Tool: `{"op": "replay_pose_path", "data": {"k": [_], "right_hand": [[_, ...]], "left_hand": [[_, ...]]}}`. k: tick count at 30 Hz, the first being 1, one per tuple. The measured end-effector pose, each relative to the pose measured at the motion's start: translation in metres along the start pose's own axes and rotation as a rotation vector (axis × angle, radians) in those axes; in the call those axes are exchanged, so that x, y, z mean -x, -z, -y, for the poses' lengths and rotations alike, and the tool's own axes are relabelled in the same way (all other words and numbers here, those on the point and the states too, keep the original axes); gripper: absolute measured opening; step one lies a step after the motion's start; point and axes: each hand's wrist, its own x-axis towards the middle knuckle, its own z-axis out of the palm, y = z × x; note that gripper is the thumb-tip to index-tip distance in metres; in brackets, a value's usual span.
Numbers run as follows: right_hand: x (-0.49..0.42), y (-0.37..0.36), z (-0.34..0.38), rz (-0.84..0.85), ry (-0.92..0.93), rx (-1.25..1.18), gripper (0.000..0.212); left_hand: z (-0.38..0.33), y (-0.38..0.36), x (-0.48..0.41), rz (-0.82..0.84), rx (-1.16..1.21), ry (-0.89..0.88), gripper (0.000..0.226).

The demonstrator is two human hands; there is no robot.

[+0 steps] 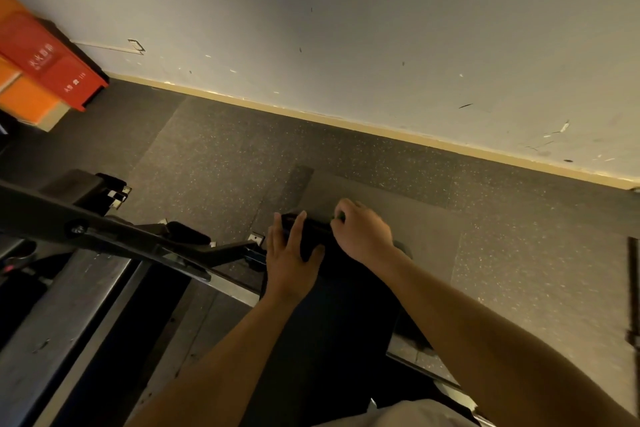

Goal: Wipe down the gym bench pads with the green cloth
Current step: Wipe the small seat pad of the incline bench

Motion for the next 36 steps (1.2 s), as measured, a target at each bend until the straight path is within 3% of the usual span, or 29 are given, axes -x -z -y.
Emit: {"op": "replay_pose_path", "data": {"k": [5, 9, 14, 19, 24, 36], "right_hand": [[0.002, 0.002, -0.004, -0.01, -0.076, 0.01, 0.01], [-0.011, -0.008, 0.026, 0.05, -0.006, -0.089, 0.014], [-0.003, -0.004, 0.022, 0.063, 0.055, -0.089, 0.004], [0.012, 0.009, -0.016, -0.002, -0.055, 0.042, 0.01], [0.008, 0.011, -0.018, 0.002, -0.104, 0.023, 0.013], [-0.033, -0.019, 0.055, 0.173, 0.144, -0.209, 0.011]], "left_hand": [[-0.007, -0.001, 0.004, 0.028, -0.064, 0.007, 0.078], [-0.012, 0.001, 0.003, 0.021, -0.101, 0.01, 0.076], [-0.024, -0.003, 0.008, 0.004, -0.152, -0.036, 0.067], [-0.025, 0.0, 0.011, 0.005, -0.129, -0.043, 0.066], [-0.025, 0.004, 0.012, -0.042, -0.063, -0.022, 0.074], [-0.02, 0.003, 0.012, -0.081, 0.046, 0.02, 0.085]]}}
